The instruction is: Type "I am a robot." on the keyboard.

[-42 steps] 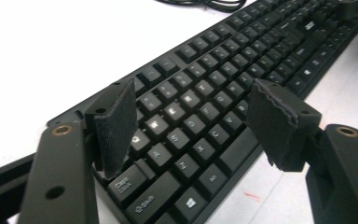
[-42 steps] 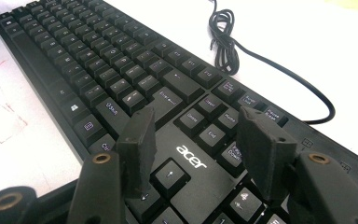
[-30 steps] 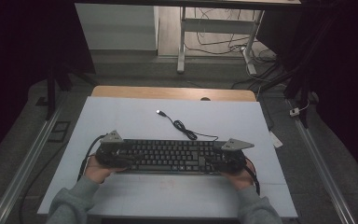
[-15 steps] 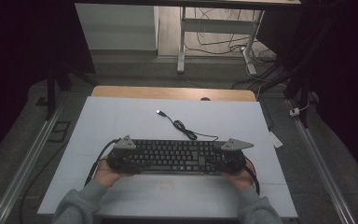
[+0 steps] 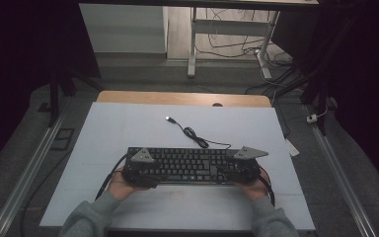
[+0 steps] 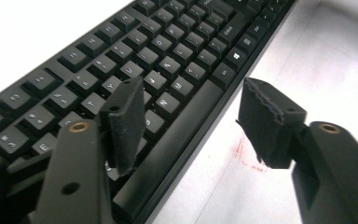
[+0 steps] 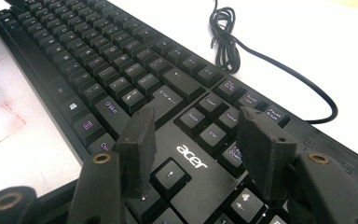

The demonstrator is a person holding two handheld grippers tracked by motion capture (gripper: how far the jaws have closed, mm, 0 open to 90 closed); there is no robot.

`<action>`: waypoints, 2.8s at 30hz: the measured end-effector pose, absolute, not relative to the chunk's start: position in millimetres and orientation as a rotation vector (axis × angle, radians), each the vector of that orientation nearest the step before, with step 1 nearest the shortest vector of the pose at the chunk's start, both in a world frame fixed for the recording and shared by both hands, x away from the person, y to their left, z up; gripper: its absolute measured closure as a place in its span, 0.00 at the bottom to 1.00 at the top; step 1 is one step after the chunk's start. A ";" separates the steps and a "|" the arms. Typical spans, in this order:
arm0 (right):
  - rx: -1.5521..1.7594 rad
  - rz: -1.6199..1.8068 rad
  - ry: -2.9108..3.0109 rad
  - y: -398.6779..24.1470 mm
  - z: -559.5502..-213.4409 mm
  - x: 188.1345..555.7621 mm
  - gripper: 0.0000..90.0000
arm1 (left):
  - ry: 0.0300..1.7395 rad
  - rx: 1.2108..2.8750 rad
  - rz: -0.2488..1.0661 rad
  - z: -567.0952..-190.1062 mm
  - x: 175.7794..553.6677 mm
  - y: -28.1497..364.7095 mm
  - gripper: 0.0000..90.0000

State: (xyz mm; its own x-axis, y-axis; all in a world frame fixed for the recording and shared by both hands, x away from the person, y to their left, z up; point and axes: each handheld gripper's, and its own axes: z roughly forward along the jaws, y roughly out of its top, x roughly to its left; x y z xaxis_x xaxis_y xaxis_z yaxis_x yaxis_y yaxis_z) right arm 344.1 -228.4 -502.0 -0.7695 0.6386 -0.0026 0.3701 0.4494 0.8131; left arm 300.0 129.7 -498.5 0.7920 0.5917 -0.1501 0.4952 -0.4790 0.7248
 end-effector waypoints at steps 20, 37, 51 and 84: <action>0.865 1.224 2.386 -229.4 -500.6 343.7 0.53 | 0.792 2.260 0.133 -512.2 303.7 121.8 0.99; 0.862 1.227 2.389 -229.4 -501.0 344.3 0.53 | 0.812 2.275 0.146 -518.1 307.5 123.1 0.99; 0.864 1.234 2.387 -230.3 -500.6 344.6 0.53 | 0.809 2.188 0.175 -504.7 304.7 132.3 0.99; 0.847 1.251 2.390 -228.2 -500.1 343.4 0.53 | 0.987 2.026 0.221 -490.2 312.7 180.7 0.43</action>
State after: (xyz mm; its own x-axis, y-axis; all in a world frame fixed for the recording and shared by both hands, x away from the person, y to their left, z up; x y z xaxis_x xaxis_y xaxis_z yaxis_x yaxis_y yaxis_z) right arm 343.4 -228.2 -500.1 -0.7761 0.6307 -0.0027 0.3573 0.4433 0.8221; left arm 312.7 180.7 -490.2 0.6730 0.7144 -0.1917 0.5642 -0.3281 0.7577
